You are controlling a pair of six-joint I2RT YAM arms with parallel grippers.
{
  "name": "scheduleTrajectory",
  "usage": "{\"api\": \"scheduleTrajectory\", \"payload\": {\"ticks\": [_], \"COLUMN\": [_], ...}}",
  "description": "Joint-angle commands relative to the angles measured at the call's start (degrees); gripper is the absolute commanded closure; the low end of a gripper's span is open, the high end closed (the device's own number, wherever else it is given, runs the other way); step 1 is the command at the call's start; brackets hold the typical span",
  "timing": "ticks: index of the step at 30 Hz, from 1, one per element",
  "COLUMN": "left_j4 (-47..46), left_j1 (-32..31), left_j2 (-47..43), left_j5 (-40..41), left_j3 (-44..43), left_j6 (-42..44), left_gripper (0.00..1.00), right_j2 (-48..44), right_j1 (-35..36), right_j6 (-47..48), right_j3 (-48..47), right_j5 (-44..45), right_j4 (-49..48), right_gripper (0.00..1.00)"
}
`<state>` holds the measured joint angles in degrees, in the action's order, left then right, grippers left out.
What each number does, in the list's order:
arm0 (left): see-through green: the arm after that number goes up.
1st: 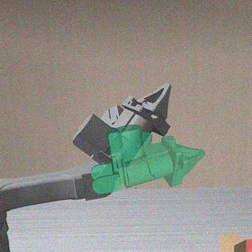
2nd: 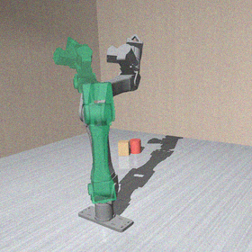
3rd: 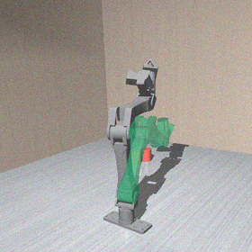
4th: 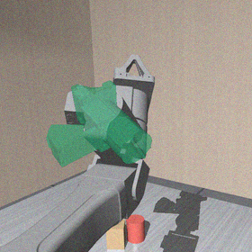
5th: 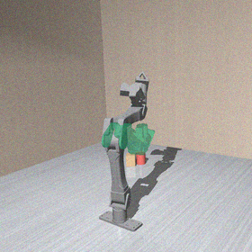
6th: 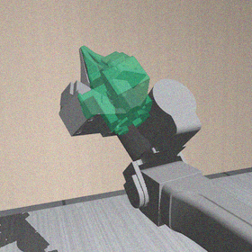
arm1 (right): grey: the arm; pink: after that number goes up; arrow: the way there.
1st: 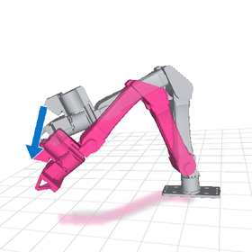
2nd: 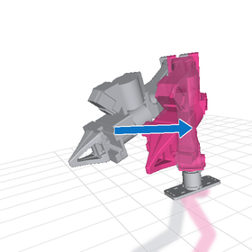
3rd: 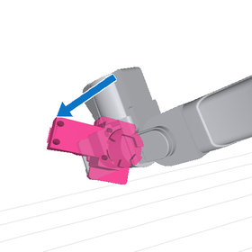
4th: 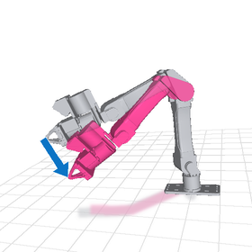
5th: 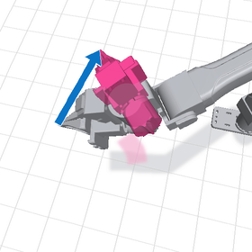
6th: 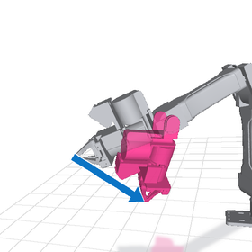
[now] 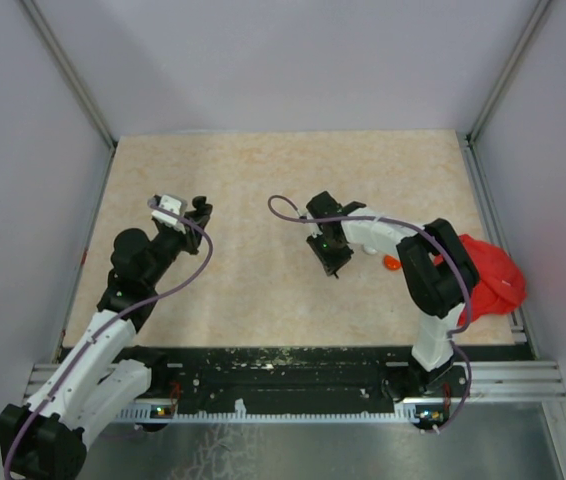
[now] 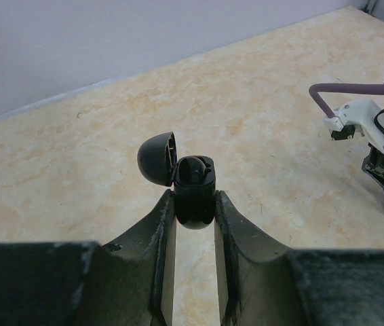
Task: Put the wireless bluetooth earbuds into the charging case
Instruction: Pick up the earbud from the center of the board.
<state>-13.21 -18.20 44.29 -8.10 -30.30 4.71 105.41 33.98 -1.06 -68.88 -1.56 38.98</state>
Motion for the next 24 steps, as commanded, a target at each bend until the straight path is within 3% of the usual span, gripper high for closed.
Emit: {"api": "scheduleTrajectory", "payload": {"ticks": [1,7,11,24], "left_j4": [-0.84,-1.08,-2.82,-18.34], "left_j1": [0.44,0.44,0.44,-0.95], "left_j2": [0.46,0.81,1.22,3.60], "left_j5": [-1.07,-2.82,-8.64,-13.88], "left_j3": [-1.06,-1.04,-0.53,5.15], "left_j6": [-0.68,-0.98,-0.30,-10.20], "left_gripper": [0.99,0.99,0.99,0.99], "right_j2": [1.72,0.27,-2.73,-16.95], "right_j1": [0.99,1.20,1.29,4.82], "right_j6": [-0.16,-0.47,-1.05,-4.50], "right_j3": [-0.35,-0.56,-1.96,-6.64], "right_j5": [2.56,2.21,1.85,7.00], "right_j4": [0.49,0.74,0.20,-7.42], "right_gripper": [0.75,0.82,0.85,0.86]}}
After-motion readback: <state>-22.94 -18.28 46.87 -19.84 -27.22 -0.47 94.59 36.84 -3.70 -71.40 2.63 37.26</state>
